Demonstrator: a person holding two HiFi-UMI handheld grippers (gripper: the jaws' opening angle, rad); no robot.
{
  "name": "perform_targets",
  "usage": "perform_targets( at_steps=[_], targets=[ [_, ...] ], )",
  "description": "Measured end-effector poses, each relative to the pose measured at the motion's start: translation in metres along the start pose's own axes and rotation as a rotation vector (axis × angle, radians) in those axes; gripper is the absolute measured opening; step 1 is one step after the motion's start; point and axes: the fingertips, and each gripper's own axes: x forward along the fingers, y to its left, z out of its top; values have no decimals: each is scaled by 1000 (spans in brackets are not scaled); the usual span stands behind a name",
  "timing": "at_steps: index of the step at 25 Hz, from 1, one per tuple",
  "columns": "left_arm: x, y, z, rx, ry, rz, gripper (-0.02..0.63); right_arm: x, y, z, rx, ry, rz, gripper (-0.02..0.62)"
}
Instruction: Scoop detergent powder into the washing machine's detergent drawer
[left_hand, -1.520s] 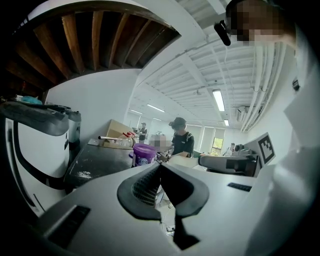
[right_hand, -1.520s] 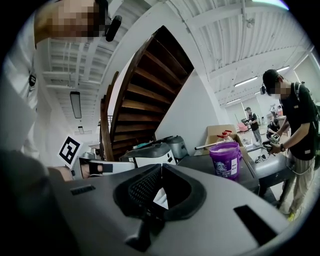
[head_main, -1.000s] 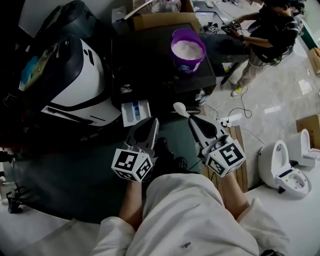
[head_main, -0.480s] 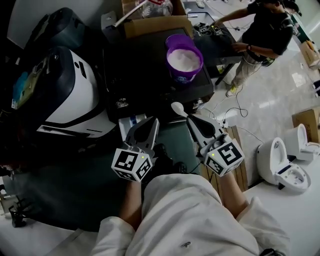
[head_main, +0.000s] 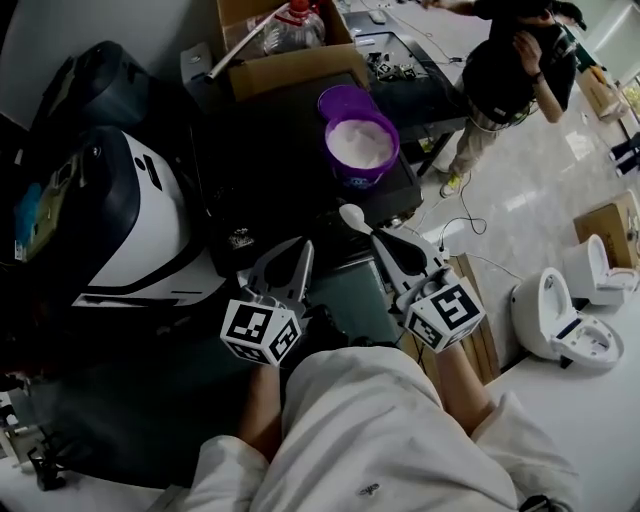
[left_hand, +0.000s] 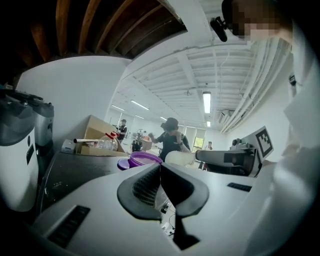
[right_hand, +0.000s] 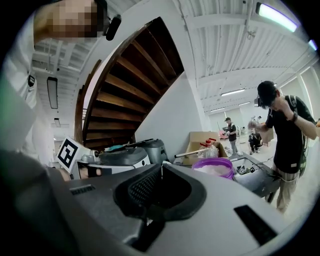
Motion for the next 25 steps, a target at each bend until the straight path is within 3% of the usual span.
perform_targets(
  at_steps=[10,25],
  targets=[
    [16,25,8,59,13,-68,18,25,-10,4,-10,-13,-103,15],
    [25,33,7,46,28,-105,20,28,-31,13,-52,4,-190,17]
  ],
)
